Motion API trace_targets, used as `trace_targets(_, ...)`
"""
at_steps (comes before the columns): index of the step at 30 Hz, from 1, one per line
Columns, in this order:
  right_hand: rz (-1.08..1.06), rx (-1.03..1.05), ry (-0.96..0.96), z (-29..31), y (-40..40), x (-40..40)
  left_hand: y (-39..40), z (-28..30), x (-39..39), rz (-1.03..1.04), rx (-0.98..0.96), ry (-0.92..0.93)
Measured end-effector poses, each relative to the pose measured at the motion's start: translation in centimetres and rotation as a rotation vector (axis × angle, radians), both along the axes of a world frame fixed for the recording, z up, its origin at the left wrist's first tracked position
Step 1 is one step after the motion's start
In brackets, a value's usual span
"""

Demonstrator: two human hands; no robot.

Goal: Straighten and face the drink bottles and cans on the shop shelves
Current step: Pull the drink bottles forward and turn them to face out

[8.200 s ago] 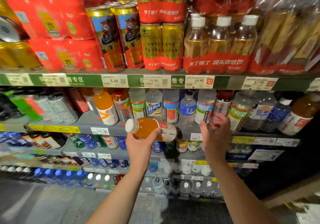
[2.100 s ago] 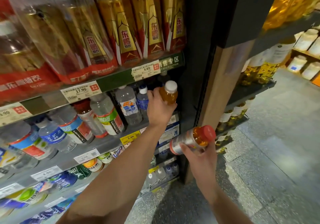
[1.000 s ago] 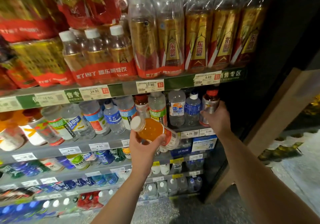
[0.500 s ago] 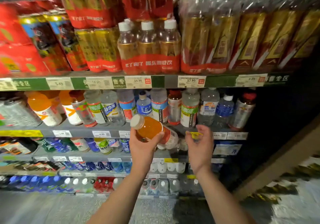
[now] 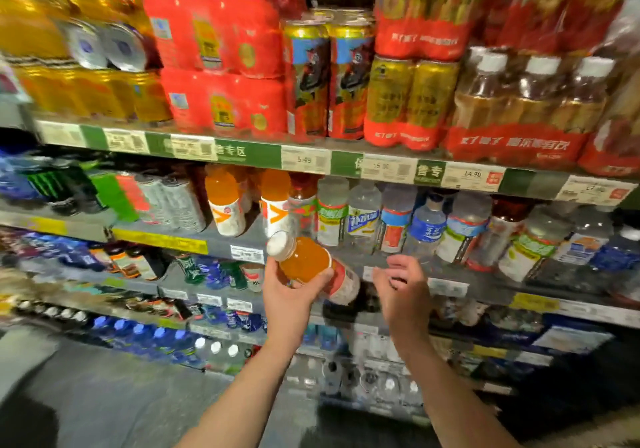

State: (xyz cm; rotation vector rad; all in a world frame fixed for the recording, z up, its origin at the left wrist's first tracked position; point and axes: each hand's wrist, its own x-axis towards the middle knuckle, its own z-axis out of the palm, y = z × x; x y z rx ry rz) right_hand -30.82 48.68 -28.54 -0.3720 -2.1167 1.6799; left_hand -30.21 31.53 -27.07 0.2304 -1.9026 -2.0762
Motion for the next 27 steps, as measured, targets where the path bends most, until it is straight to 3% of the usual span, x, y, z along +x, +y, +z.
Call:
trace_targets(8,-0.010,0.153,0.102,-0.4,-13.6,-3.5,-14.9,0.4,-4.0,-0.027,-0.057,-0.007)
trace_targets(13,-0.008,0.197,0.020,0.8,-16.4,-6.4,-17.6,0.3,-6.2,-0.039,-0.086,-0.018)
trace_targets(16,-0.084,0.223,0.084,1.8,-16.5,-8.2,-17.7,0.3,-7.4,-0.034,-0.093,-0.030)
trace_targets(20,-0.188,0.492,0.214,3.7,-16.9,-11.1,-17.2,0.0,-8.3,-0.031,-0.090,-0.033)
trace_targets(23,-0.299,0.782,0.131,4.6,-17.0,-12.8,-17.1,-0.3,-8.9,-0.035,-0.104,-0.037)
trace_targets(27,-0.297,0.941,0.085,4.9,-16.9,-13.9,-17.3,-0.7,-10.0,-0.037,-0.118,-0.035)
